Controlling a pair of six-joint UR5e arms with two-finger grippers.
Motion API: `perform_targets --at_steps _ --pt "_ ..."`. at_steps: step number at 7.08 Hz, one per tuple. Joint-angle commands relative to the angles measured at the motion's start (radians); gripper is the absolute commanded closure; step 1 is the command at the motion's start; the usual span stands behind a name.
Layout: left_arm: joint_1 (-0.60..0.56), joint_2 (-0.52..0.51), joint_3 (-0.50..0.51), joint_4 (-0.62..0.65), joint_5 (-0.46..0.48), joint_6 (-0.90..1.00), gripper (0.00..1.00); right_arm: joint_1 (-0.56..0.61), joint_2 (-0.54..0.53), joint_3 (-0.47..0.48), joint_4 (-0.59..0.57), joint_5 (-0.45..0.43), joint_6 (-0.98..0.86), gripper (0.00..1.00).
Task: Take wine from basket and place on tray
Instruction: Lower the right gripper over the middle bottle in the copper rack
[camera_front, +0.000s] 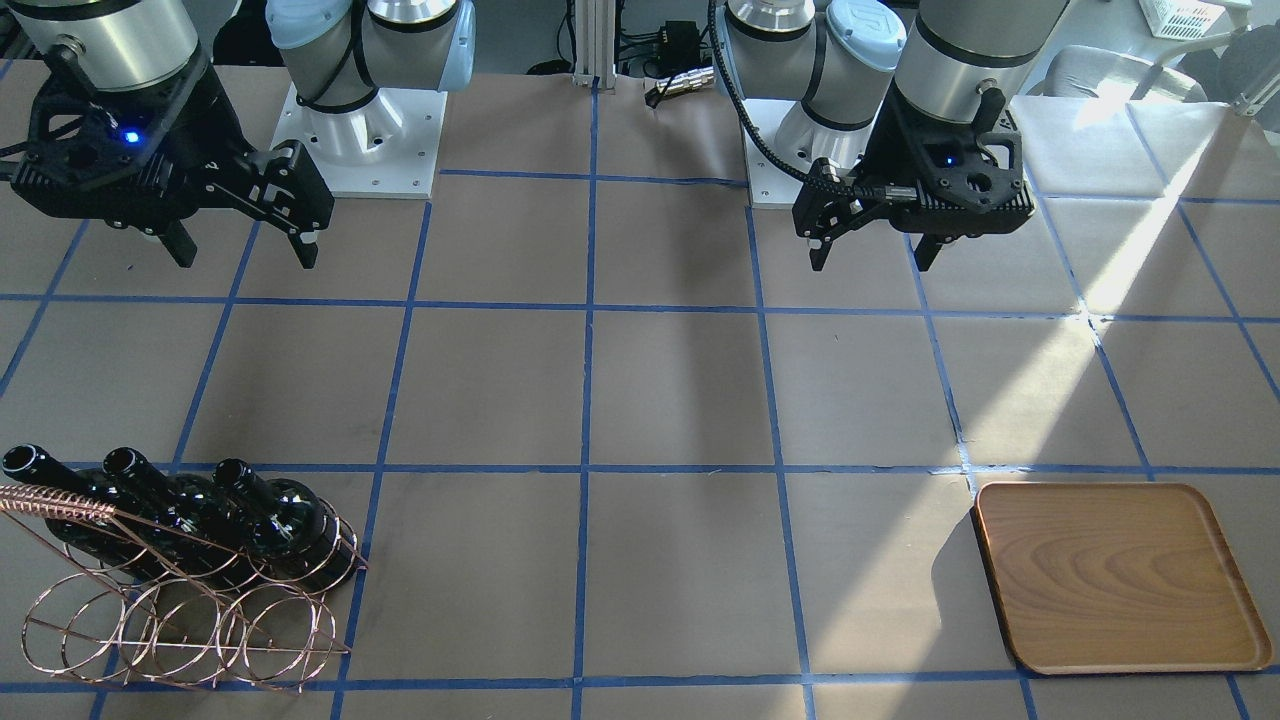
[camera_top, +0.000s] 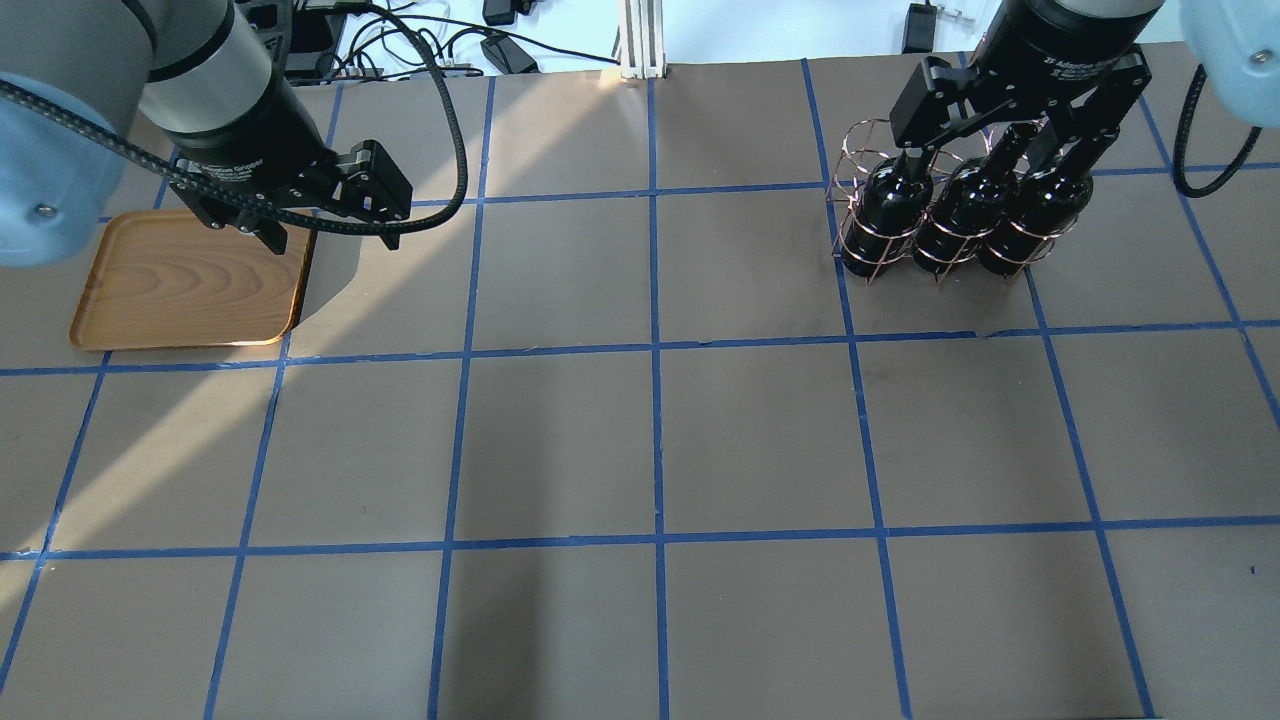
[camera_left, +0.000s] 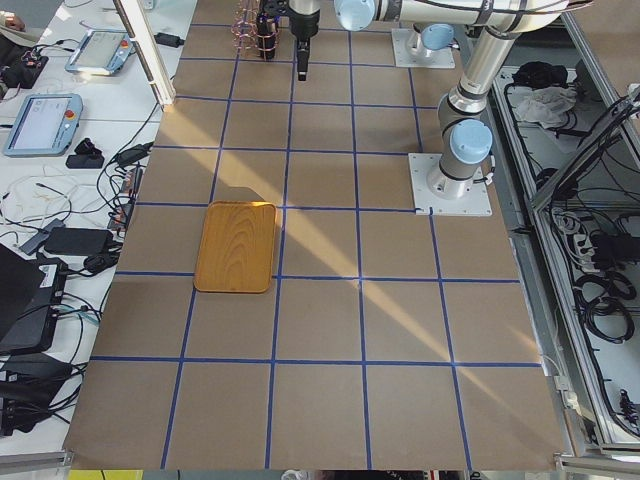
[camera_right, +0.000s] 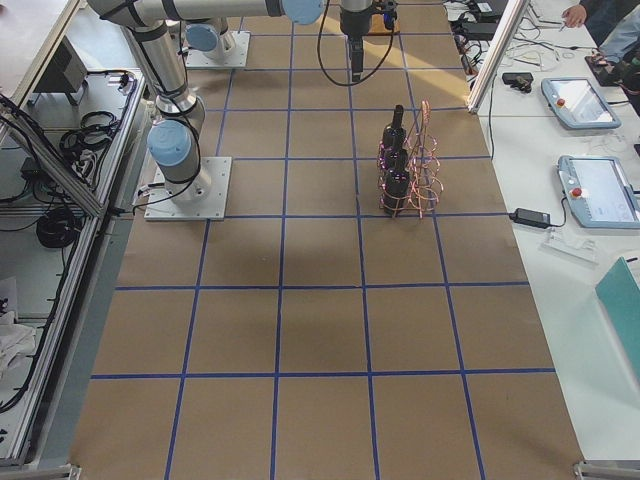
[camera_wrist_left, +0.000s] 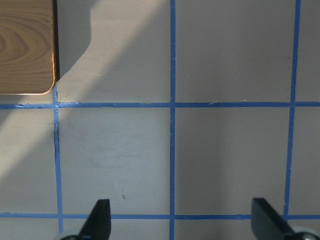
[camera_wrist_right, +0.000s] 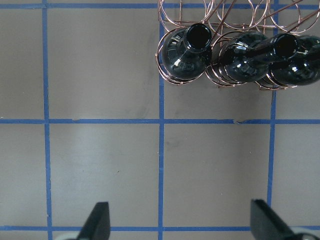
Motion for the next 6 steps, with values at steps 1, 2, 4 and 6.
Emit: perform_targets --at_steps 1,2,4,6 --pt "0.001 -0.001 0.000 0.001 0.002 0.002 0.00 -0.001 0.000 0.000 -0.002 -0.007 0.000 0.00" --pt "0.001 -0.001 0.000 0.002 0.002 0.002 0.00 0.000 0.000 0.000 0.000 -0.007 0.000 0.00" --pt "0.001 -0.001 0.000 0.002 0.002 0.002 0.00 -0.001 0.015 -0.018 -0.015 -0.012 -0.003 0.00" --pt "0.002 -0.001 0.000 0.002 0.002 0.002 0.00 -0.017 0.133 -0.142 -0.023 -0.079 -0.009 0.00"
